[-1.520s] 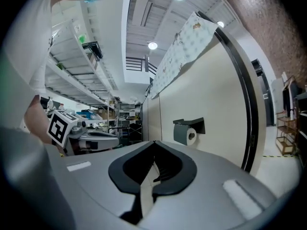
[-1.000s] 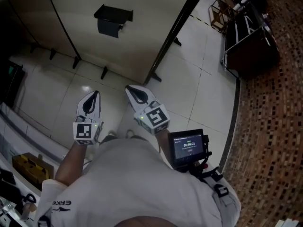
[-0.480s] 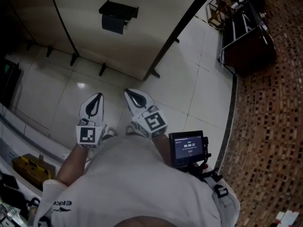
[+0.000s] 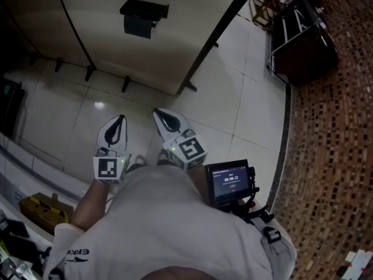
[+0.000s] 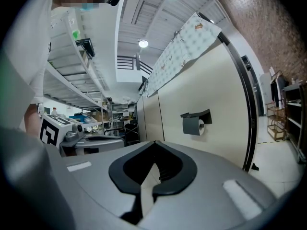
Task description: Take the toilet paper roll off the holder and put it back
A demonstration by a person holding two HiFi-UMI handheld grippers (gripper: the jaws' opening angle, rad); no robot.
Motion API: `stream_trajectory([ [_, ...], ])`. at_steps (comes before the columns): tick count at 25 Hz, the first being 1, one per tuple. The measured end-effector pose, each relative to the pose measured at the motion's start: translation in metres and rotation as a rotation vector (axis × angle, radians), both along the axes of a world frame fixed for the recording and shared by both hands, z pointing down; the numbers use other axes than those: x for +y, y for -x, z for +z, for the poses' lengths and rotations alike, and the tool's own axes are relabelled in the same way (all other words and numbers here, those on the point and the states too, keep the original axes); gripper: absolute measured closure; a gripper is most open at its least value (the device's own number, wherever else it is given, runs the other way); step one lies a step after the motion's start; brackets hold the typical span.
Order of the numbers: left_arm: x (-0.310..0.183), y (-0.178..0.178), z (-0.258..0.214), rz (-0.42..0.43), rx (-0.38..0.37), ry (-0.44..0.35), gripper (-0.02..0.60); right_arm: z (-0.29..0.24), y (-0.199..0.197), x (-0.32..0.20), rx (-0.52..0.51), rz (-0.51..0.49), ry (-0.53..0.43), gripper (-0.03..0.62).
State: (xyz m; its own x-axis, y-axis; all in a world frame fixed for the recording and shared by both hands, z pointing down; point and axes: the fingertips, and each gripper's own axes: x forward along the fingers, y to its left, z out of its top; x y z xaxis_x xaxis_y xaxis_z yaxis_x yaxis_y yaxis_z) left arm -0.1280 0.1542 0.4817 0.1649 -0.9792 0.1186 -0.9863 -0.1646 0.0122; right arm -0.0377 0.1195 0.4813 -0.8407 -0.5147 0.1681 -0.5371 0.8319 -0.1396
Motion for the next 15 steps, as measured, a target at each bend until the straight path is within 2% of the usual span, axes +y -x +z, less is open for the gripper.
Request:
stream_trajectory([
  [8,-0.0001,0.0016,-0.0021,0.020,-0.005,-0.026,0.580,-0.0027,0.0039,0.0049,-0.005,-0.001,-0.002,0.585],
  [15,0.0028,-0.0003,0.0038,0.021,-0.006,0.008,0.580,-0.0007,0.0034,0.0055,-0.001,-0.007,-0.007,0.585],
])
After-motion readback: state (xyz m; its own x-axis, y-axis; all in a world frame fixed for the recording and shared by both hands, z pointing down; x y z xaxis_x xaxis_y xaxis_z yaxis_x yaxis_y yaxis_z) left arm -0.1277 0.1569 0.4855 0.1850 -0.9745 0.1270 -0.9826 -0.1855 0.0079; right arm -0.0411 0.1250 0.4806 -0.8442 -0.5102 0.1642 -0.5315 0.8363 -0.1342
